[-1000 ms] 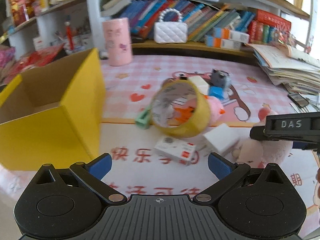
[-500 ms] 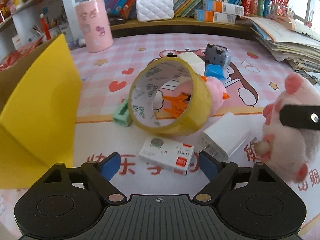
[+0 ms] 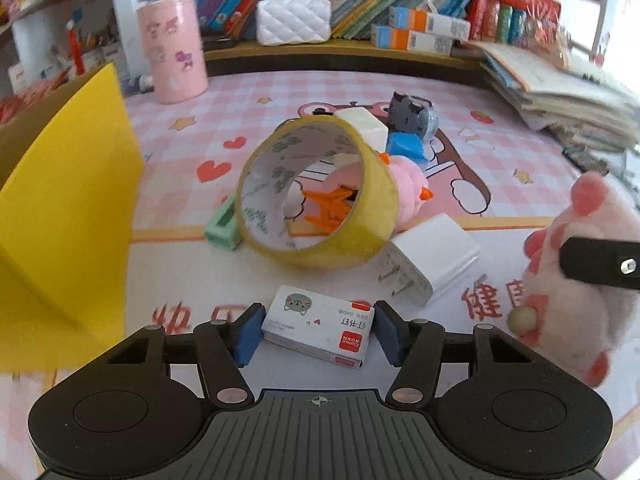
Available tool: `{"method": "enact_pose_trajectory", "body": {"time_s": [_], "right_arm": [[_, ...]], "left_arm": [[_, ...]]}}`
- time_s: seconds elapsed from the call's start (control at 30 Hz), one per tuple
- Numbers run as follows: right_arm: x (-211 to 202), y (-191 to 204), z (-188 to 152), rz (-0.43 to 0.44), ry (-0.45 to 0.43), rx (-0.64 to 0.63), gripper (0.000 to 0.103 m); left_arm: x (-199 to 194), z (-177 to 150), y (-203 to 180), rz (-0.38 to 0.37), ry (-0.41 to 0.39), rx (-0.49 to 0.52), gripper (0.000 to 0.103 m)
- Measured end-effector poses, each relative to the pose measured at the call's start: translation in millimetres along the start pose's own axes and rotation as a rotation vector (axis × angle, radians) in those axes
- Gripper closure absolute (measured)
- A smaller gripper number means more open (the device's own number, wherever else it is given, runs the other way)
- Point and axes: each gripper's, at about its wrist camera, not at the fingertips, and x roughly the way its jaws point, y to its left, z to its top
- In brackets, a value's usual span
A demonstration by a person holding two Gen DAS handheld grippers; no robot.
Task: Organize objects
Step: 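Lift both held items and carry them over the yellow box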
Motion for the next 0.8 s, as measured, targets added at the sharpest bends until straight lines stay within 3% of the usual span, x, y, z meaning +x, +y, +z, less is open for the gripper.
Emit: {"method": "enact_pose_trajectory", "body": {"time_s": [0.4,0.8], "right_arm": [[-7.0,63.4,-25.9,0.022,0.025,-0.034,0.035],[-16.2,170.5,-67.3,0.116,0.076,-0.146,0.035]], "left_arm": [[-73.7,-40.1,53.0,-0.064,-0.061,-0.11,0.045],[-138.6,-85.5,136.3,0.027,-0.12,-0.207,0.045]]}}
